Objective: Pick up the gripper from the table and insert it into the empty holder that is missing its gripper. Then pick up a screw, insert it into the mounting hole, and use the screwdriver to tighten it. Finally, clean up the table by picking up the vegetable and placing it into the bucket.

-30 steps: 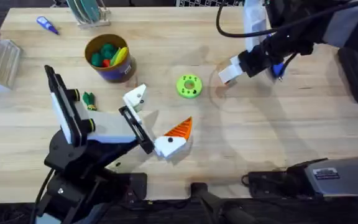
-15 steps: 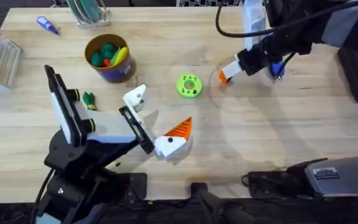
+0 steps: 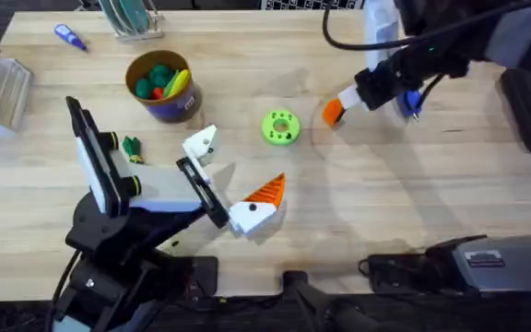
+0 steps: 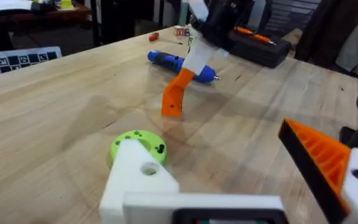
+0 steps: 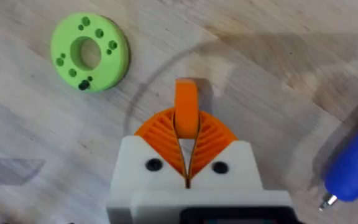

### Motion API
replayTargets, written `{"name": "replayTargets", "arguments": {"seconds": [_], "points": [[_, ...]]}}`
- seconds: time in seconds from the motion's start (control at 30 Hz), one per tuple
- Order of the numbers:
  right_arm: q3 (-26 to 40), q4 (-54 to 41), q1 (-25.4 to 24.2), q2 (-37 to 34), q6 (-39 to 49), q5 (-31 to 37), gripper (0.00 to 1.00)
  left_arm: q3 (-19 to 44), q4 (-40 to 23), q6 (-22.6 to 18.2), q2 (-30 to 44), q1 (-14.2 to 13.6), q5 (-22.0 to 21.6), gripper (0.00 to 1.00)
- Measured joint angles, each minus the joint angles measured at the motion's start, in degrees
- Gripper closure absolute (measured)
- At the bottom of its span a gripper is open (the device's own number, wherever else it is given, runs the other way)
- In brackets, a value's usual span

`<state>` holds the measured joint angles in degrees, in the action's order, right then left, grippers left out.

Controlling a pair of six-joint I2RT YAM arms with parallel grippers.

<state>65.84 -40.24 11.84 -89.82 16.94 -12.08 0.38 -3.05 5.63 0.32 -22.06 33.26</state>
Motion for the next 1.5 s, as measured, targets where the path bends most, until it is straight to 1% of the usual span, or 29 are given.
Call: {"name": "replayTargets", "arguments": {"seconds": [0.1,0.23,0.33,0.4,0.5,0.6,0.7,0.77,0.83,0.9,1.03,1.17,1.33,1.5], "points": [[1.08,-2.26,0.0,3.89,-0.02,0.0,0.989,0.0,0.0,0.0,-0.02,0.0,0.0,0.015],[2.42,-4.76,-0.38,11.82,-1.92,-0.41,0.99,0.0,0.0,0.0,-0.01,0.0,0.0,0.015],[2.94,-7.22,-2.28,17.46,-3.94,-2.66,0.99,0.0,-0.01,0.0,0.0,0.0,0.0,0.015],[2.95,-8.71,-4.72,20.46,-5.42,-5.78,0.99,0.0,0.0,0.0,-0.02,0.0,0.0,0.015],[2.12,-8.1,-8.68,23.19,-7.01,-13.39,0.99,0.0,0.0,0.0,0.0,0.0,0.0,0.015],[-2.25,-4.79,-10.49,24.2,-8.1,-22.66,0.99,0.0,-0.02,0.0,-0.02,0.0,0.0,0.015],[-10.53,4.03,-10.58,23.39,-11.4,-33.19,0.99,0.0,-0.02,0.0,-0.02,0.0,0.0,0.015],[-15.71,10.74,-10.19,22.03,-15.28,-38.91,0.991,0.0,-0.02,0.0,0.0,0.0,0.0,0.014],[-19.91,16.95,-9.41,20.47,-20.41,-43.19,0.992,0.0,-0.02,0.0,-0.02,0.0,0.0,0.014],[-22.4,21.34,-8.09,19.09,-24.98,-46.49,0.992,0.0,-0.01,0.0,-0.01,0.0,0.0,0.014],[-23.52,28.02,-3.62,15.75,-32.18,-52.46,0.992,0.0,-0.02,0.0,-0.02,0.0,0.0,0.015],[-23.52,32.47,0.41,11.83,-37.47,-57.31,0.992,0.0,-0.02,0.0,-0.02,0.0,0.0,0.015],[-23.52,36.98,3.19,6.27,-43.26,-61.92,0.992,0.0,-0.02,0.0,-0.02,0.0,0.0,0.015],[-23.52,41.91,5.0,1.92,-49.1,-64.62,0.992,0.0,0.0,0.01,0.0,0.0,0.0,0.015]]}}
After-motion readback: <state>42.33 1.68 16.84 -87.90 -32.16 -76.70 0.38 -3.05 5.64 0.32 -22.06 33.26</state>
